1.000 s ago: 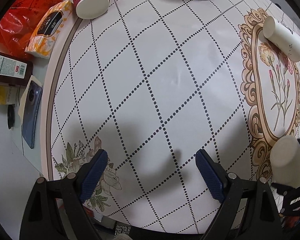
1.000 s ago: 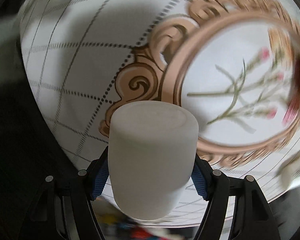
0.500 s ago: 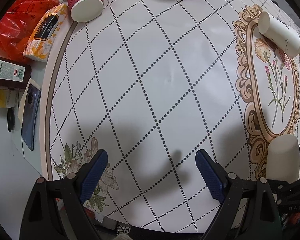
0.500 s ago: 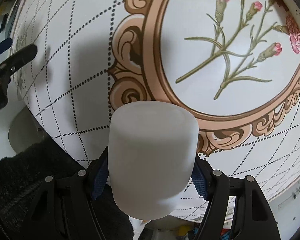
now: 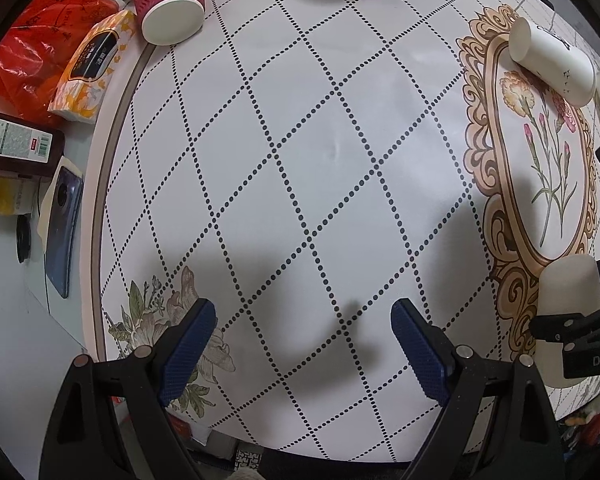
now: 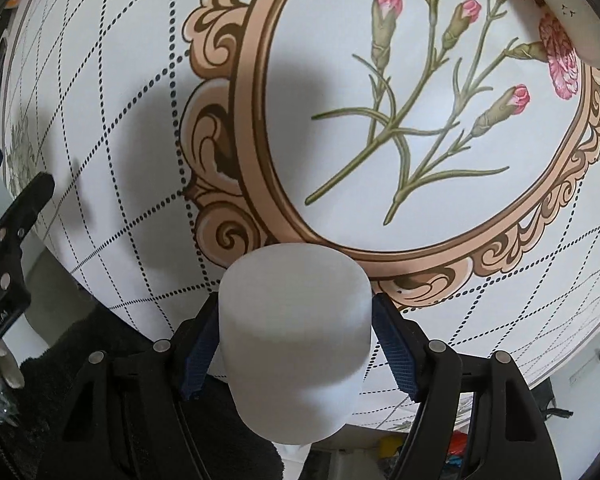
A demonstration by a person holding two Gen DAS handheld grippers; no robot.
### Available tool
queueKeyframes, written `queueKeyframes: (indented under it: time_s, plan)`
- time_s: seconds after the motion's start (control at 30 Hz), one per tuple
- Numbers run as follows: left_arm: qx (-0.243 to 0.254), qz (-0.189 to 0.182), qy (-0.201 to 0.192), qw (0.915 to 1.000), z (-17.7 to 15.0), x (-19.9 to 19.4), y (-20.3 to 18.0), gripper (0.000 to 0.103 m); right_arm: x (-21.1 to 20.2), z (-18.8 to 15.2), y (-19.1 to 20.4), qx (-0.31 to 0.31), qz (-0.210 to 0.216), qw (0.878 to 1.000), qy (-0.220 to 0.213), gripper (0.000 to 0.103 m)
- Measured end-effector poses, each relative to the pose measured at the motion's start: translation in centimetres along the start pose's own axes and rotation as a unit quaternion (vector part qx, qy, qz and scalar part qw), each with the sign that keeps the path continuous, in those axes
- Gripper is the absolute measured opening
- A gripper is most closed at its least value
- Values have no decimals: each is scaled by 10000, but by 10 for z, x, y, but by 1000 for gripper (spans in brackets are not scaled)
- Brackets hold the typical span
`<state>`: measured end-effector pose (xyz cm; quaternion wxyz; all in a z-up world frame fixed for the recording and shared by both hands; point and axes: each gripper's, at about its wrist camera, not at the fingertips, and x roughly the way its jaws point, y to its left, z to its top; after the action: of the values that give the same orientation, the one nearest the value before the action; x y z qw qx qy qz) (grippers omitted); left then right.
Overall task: Flip cup upside down
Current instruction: 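Lower the inverted cup onto the oval floral print and open the right tool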
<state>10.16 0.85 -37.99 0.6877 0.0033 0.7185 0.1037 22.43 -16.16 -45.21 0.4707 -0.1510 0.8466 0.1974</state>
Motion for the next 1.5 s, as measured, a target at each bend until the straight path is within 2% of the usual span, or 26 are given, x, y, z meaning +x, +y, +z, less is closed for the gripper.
queueKeyframes:
  time_s: [0.07,0.3,0.43,0.57,0.7,0.73,0.8,0.83,0.97,1.13,1.23,1.5]
  plan:
    - [-2,-5,4,10000,-1,-1,1,90,-3,11,2,10,11,10000,-35,71]
    - [27,-63,75,9999,-4,1,2,90,-22,17,24,-21,-13,9986,-530,70]
    - [46,-137,141,9998,-1,3,4,90,-43,10,17,165,112,9935,-1123,70]
    - [47,-245,182,9995,4,2,3,90,-69,-2,7,392,199,9802,-1931,70]
    - [37,-306,252,9992,13,3,1,90,-97,-19,4,519,-90,9526,-2997,70]
    - [41,-302,253,9992,15,3,1,90,-103,-22,2,603,-102,9401,-3354,70]
    - [48,-278,252,9993,19,3,0,90,-112,-33,5,726,-172,9237,-3758,70]
    - [55,-269,262,9993,24,4,-2,90,-115,-35,3,790,-186,9090,-4088,70]
    - [61,-217,293,9993,31,4,-4,90,-98,-44,16,977,-347,8722,-4780,70]
    - [85,-142,296,9994,34,4,-14,90,-83,-53,14,1094,-390,8507,-5127,70]
    - [111,-115,291,9994,31,3,-21,90,-75,-60,17,1012,-413,8510,-5137,71]
    - [118,-215,115,9996,18,-3,-35,90,-62,-77,20,950,-327,8621,-4967,71]
